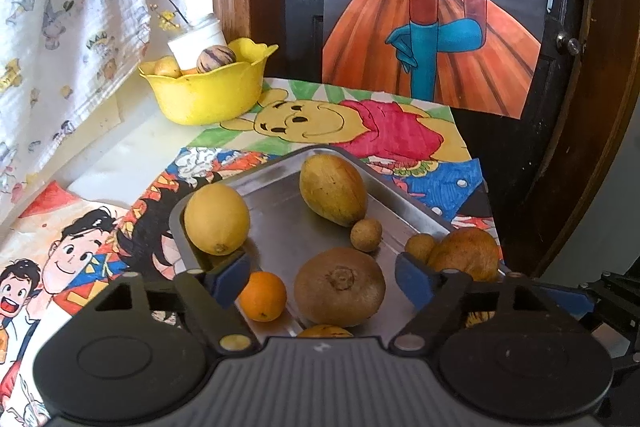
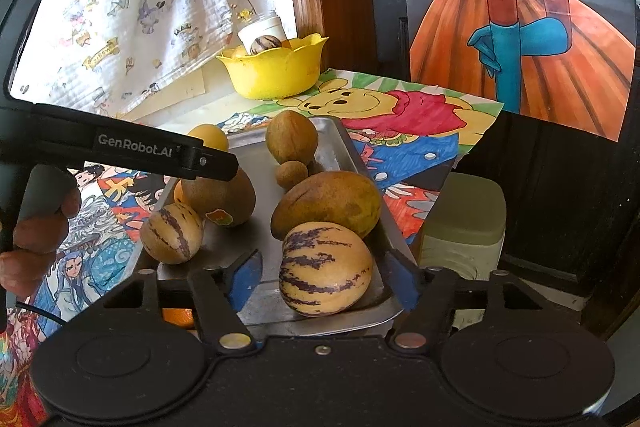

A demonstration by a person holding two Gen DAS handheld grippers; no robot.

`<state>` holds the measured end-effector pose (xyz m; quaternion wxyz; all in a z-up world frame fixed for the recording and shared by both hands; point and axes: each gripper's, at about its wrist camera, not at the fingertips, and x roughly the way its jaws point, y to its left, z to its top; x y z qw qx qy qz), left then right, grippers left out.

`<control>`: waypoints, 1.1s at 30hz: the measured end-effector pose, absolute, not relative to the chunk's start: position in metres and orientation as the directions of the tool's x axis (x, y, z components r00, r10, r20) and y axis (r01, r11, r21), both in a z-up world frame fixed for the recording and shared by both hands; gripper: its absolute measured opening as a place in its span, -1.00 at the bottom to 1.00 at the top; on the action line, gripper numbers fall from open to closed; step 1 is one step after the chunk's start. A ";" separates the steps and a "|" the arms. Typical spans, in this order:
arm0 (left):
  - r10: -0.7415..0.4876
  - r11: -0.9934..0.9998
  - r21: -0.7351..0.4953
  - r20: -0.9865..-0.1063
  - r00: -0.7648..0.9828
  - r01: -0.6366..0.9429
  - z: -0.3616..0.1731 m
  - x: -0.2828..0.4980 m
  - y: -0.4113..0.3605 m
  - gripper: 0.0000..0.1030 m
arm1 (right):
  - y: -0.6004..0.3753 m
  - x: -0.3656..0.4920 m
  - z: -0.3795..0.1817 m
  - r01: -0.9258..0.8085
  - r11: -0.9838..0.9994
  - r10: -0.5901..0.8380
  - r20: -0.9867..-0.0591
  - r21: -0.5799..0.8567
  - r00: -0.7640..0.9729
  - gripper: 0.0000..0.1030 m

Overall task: Organize fruits
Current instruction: 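Lift both open tools up and back away from the tray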

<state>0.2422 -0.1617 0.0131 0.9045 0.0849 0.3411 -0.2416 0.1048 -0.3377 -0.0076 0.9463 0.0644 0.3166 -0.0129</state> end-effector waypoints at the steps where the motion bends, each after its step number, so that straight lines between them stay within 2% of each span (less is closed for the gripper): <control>1: -0.378 0.870 -0.010 -0.654 0.655 0.493 0.014 0.241 -0.161 0.73 | -0.337 0.104 -0.007 0.065 0.991 0.016 -0.599 0.114 0.801 0.46; 7: -0.373 0.882 -0.012 -0.628 0.683 0.471 0.020 0.240 -0.155 0.98 | -0.336 0.103 -0.005 0.072 0.990 0.012 -0.592 0.118 0.806 0.64; 15: -0.371 0.895 -0.039 -0.621 0.691 0.445 0.020 0.240 -0.147 0.99 | -0.335 0.101 -0.003 0.078 0.989 0.006 -0.573 0.122 0.819 0.93; 33: -0.344 0.929 -0.096 -0.579 0.739 0.358 0.025 0.224 -0.117 0.99 | -0.331 0.098 0.003 0.087 0.986 0.004 -0.545 0.142 0.839 0.99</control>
